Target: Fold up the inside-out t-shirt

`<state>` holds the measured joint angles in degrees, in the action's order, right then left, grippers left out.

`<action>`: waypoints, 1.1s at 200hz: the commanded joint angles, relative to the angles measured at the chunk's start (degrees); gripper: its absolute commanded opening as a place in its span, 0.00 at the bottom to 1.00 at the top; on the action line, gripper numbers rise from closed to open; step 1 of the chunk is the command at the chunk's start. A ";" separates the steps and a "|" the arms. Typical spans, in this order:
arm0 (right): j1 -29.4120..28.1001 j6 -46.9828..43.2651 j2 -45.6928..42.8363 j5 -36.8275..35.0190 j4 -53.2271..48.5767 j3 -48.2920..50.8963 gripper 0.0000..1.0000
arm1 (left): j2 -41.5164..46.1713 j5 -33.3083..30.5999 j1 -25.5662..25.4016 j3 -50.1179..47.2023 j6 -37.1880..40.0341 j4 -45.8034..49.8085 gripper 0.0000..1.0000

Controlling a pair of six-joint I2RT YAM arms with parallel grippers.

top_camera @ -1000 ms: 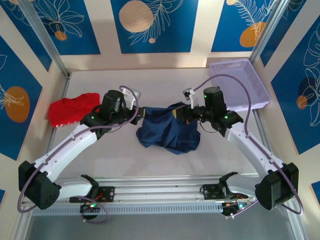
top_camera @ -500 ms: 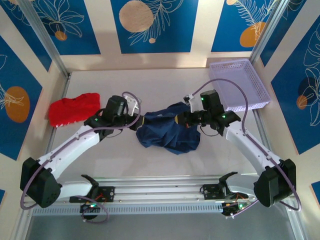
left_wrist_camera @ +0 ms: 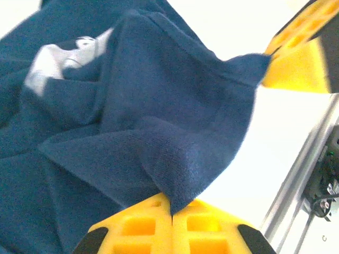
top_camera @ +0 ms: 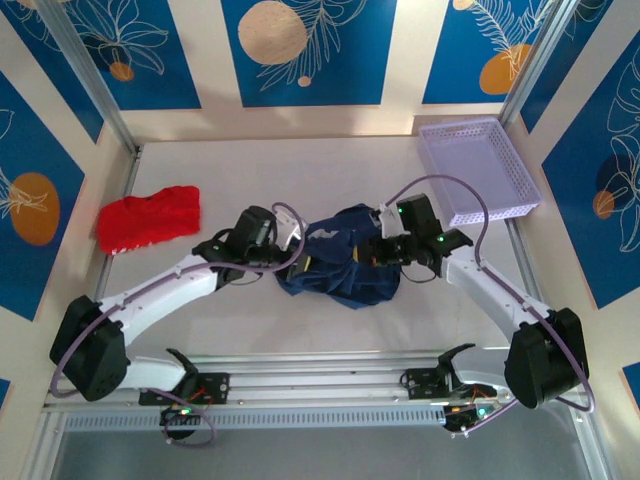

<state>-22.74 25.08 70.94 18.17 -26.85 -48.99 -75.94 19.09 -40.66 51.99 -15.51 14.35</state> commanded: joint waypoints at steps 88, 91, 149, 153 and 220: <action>-1.57 3.03 -5.84 -17.21 -2.74 0.41 0.45 | -0.86 -3.01 -9.23 -0.04 10.85 2.16 0.54; -1.36 2.86 -5.03 -17.15 -1.88 0.02 0.45 | -0.53 -3.82 -8.54 -0.26 10.23 1.25 0.55; 3.99 -1.19 14.68 -11.54 7.25 -11.69 0.49 | -5.85 -9.01 12.31 -0.43 -9.44 -4.97 0.69; 4.14 -1.26 16.23 -11.34 7.10 -12.65 0.50 | -6.87 -8.40 12.94 -0.11 -9.66 -5.46 0.69; 5.19 1.23 31.71 -2.00 10.55 -19.76 0.56 | -26.75 -3.97 15.52 10.02 -9.69 -7.41 0.71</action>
<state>-17.54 25.10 99.33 9.54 -18.52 -66.08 -97.43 11.55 -25.87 57.54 -23.92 8.69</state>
